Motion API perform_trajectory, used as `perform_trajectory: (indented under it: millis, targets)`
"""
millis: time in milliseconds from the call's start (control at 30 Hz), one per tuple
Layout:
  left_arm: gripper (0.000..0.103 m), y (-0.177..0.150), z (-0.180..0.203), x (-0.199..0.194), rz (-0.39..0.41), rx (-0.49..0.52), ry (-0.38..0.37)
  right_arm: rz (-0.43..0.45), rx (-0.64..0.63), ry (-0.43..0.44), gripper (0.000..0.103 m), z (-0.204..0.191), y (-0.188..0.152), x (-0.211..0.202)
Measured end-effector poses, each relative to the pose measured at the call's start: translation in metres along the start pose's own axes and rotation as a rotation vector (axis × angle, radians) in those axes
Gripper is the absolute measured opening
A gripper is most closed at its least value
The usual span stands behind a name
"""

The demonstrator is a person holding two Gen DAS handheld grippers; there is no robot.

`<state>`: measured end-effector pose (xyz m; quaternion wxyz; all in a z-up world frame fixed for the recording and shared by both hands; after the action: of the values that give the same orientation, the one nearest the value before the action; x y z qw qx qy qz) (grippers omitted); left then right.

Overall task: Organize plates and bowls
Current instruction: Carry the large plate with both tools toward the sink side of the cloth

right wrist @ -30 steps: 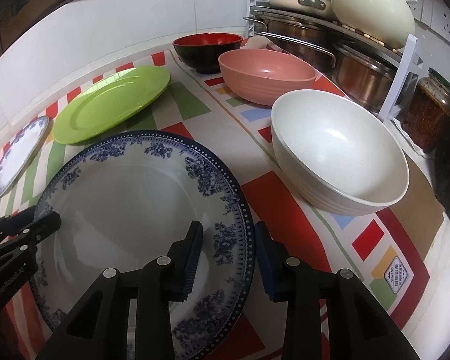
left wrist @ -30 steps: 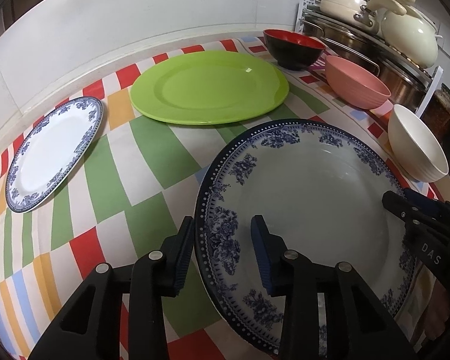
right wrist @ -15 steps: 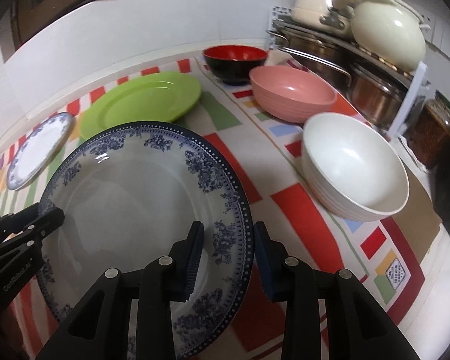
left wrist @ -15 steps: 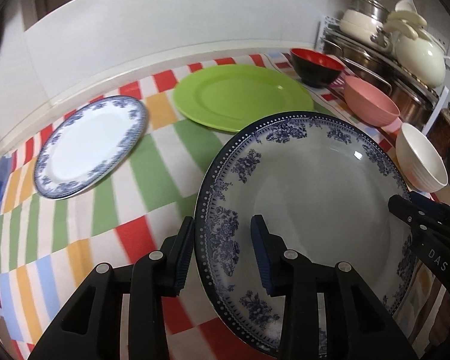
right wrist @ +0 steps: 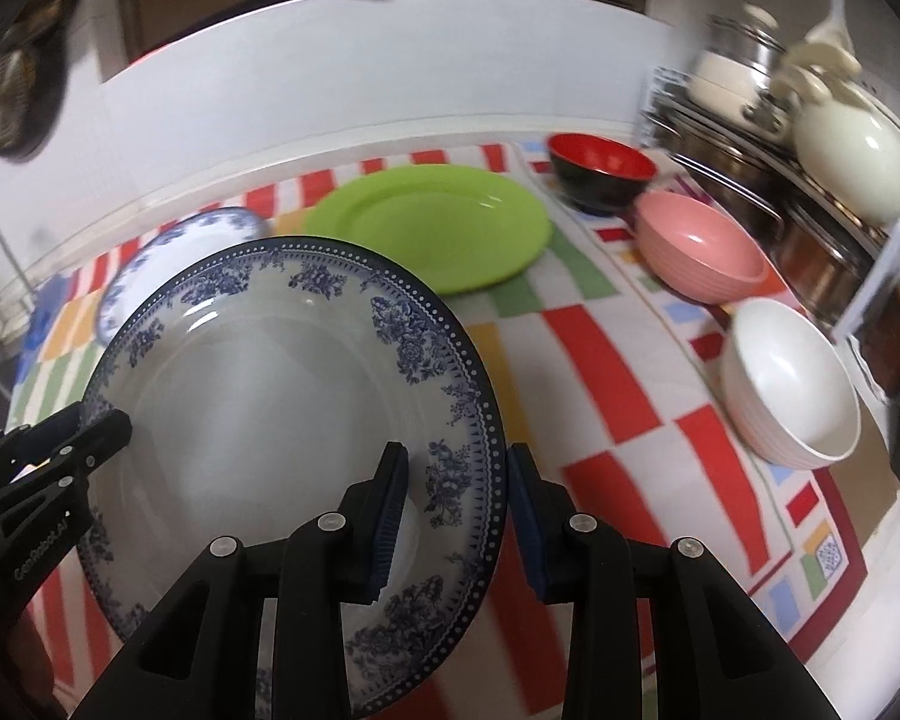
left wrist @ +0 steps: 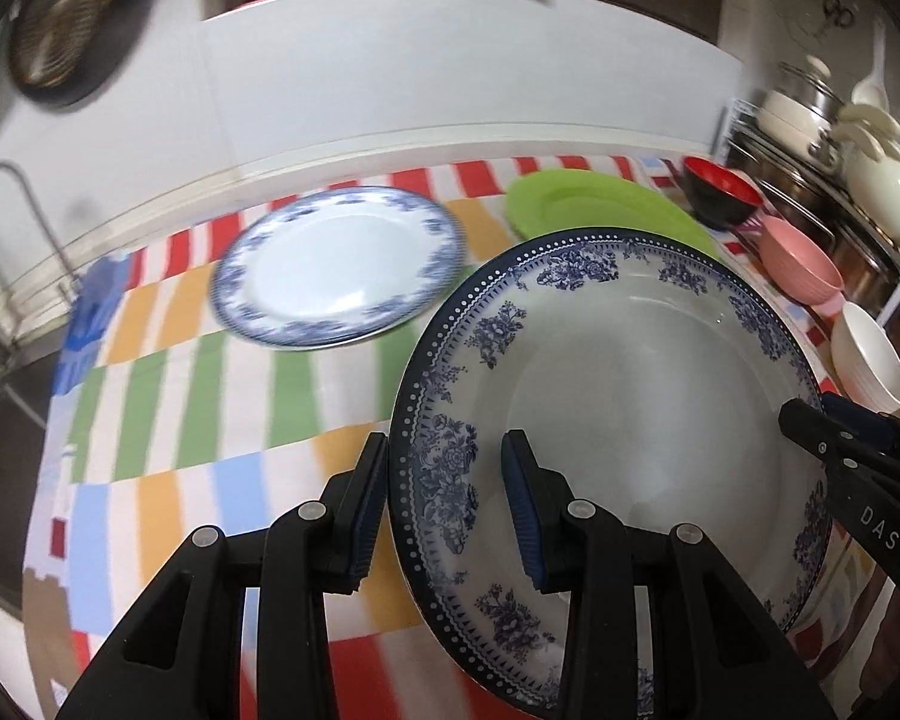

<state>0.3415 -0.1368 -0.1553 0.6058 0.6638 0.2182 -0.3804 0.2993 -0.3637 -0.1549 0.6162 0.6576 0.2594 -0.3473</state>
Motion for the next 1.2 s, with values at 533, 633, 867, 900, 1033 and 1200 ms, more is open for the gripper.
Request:
perform_trajectory:
  millis: [533,633,867,900,1033,1200]
  targets:
    - [0.038,-0.047,-0.108,-0.042,-0.007,-0.143,0.131,-0.009,-0.152,0.117,0.035,-0.118,-0.01,-0.019]
    - [0.038,-0.058,-0.124,-0.047,-0.019,-0.17,0.151,-0.018,-0.177,0.138,0.035,-0.135,-0.016,-0.019]
    - [0.038,-0.078,-0.149,-0.051,-0.047,-0.21,0.186,-0.049,-0.223,0.178,0.035,-0.167,-0.031,-0.017]
    - [0.038,-0.081,-0.152,-0.051,-0.052,-0.215,0.19,-0.053,-0.227,0.182,0.035,-0.169,-0.032,-0.017]
    - [0.038,-0.09,-0.161,-0.049,-0.073,-0.233,0.2,-0.073,-0.243,0.194,0.035,-0.18,-0.039,-0.013]
    - [0.038,-0.099,-0.169,-0.046,-0.095,-0.25,0.211,-0.099,-0.261,0.206,0.035,-0.191,-0.046,-0.007]
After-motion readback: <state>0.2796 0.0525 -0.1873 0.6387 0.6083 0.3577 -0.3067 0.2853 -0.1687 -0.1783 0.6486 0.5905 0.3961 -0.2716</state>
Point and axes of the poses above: each gripper's, at about its wrist camera, not at the fingertips, and x roughly the way its jaws point, z to its right, y to its top, the point moved 9 cm from there along x, roughly the way its jaws point, and after that the axes turned 2 degrees about -y, right-handed, at the moved point
